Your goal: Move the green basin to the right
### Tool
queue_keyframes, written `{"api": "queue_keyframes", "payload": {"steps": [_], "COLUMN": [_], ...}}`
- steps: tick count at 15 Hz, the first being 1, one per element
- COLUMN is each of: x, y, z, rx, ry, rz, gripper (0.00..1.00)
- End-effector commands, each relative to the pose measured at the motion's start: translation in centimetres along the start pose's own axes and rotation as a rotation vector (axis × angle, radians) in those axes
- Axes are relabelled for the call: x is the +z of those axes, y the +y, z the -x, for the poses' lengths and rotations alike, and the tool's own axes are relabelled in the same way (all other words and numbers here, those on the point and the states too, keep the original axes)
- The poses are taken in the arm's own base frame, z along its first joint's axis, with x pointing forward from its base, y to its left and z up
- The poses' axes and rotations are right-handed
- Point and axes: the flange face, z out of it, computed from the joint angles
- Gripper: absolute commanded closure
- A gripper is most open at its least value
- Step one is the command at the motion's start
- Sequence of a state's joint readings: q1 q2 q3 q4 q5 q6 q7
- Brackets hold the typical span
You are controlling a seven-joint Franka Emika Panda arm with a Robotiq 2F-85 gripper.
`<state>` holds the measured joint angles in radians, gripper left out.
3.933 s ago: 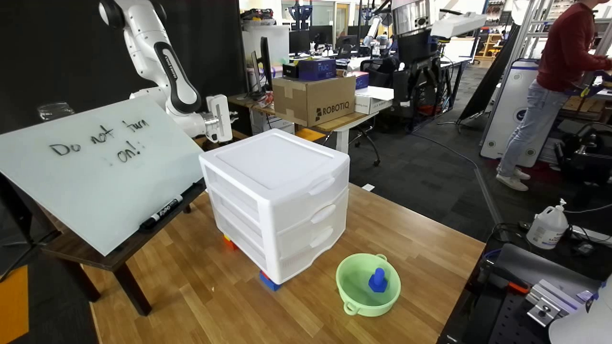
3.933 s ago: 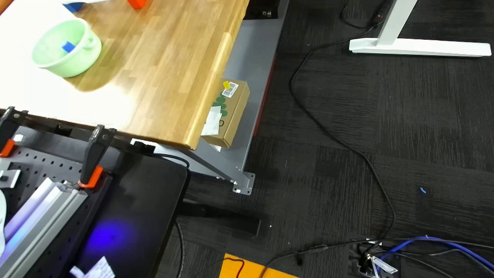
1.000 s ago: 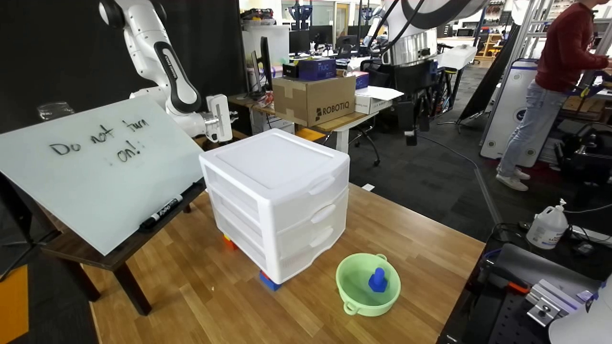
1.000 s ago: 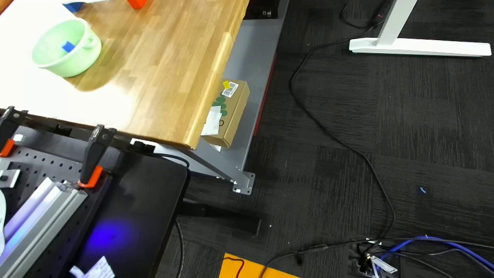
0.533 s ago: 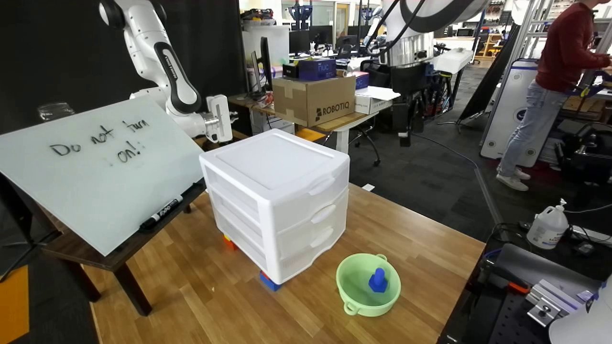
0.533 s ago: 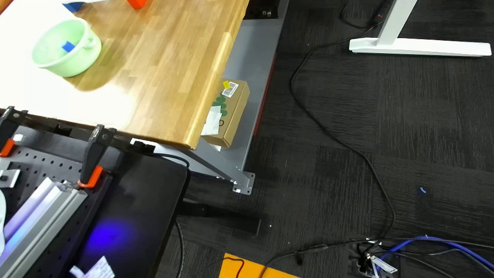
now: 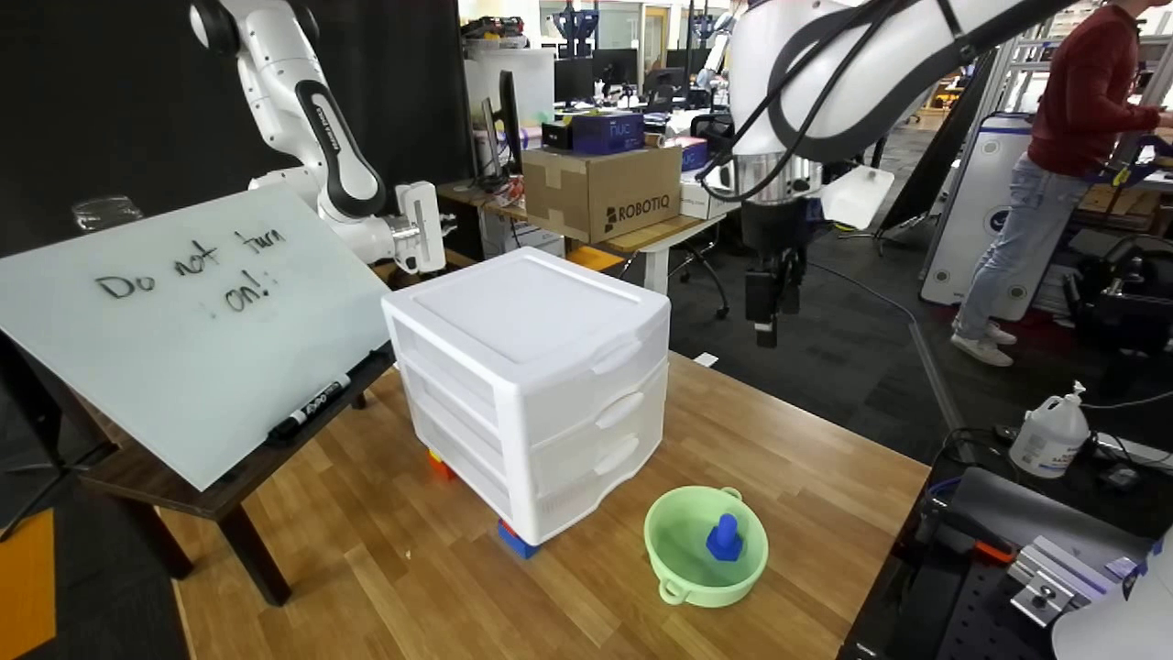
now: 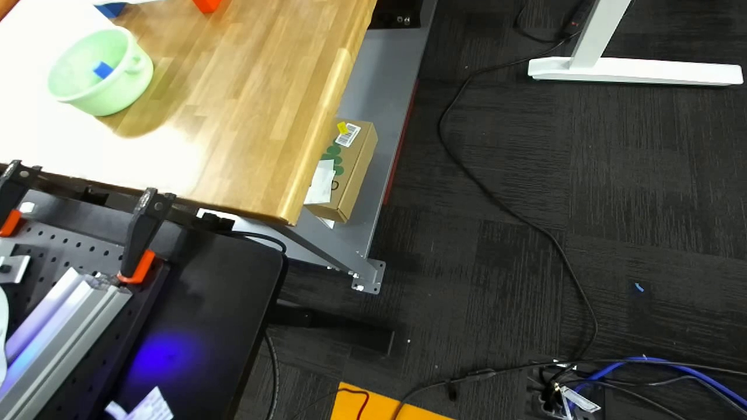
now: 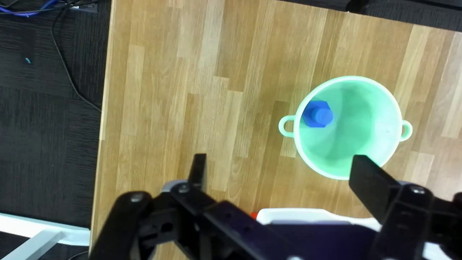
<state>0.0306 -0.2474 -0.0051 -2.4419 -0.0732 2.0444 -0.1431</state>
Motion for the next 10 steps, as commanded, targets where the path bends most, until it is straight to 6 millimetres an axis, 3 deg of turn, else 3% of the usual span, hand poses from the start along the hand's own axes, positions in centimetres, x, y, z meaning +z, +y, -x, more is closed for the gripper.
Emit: {"api": "queue_keyframes", "payload": {"steps": [1,10], "x": [1.54,2.01], "y": [-0.67,-0.64], "z": [0.92,0.88], "rx": [-0.005,-0.010], "ry": [0.012,-0.015], "rz": [-0.003,-0.002], "gripper": [0.00,0.00]}}
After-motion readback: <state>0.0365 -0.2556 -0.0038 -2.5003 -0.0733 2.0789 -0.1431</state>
